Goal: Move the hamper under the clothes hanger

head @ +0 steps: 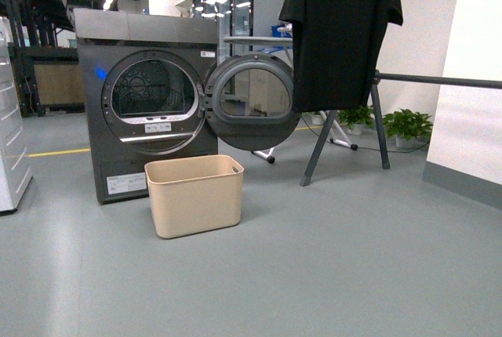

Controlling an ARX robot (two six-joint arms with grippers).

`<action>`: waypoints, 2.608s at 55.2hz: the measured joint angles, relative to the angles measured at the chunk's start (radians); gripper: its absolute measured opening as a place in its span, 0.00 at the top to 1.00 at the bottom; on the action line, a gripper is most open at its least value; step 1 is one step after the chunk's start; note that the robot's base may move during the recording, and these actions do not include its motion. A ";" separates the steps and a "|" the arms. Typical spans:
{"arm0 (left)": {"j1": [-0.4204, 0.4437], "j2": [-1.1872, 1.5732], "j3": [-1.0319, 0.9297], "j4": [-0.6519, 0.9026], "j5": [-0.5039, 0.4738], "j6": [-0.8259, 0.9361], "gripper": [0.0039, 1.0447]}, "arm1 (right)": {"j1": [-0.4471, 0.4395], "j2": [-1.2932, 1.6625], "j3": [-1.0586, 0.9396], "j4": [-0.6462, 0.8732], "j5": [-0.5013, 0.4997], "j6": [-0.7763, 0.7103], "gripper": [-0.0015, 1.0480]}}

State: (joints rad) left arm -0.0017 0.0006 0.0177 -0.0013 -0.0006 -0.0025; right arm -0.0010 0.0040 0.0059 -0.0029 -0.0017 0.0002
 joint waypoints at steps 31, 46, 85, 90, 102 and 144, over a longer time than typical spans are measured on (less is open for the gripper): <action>0.000 0.000 0.000 0.000 -0.001 0.000 0.06 | 0.000 0.000 0.000 0.001 0.002 0.000 0.08; 0.000 -0.001 0.000 0.000 0.000 0.000 0.06 | 0.000 0.000 0.000 0.001 0.000 0.000 0.08; 0.000 0.000 0.000 0.000 0.001 0.000 0.06 | 0.000 0.000 0.000 0.001 0.001 0.000 0.08; 0.000 0.000 0.000 0.000 0.000 0.000 0.06 | 0.000 0.000 0.000 0.001 0.000 0.000 0.08; 0.000 0.000 0.000 0.000 0.000 0.000 0.06 | 0.000 0.000 0.000 0.001 0.000 0.000 0.08; 0.000 0.000 0.000 0.000 0.000 0.000 0.06 | 0.000 0.000 0.000 0.001 0.000 0.000 0.08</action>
State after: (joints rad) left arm -0.0017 0.0010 0.0177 -0.0013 -0.0006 -0.0025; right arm -0.0006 0.0044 0.0063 -0.0021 -0.0013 0.0002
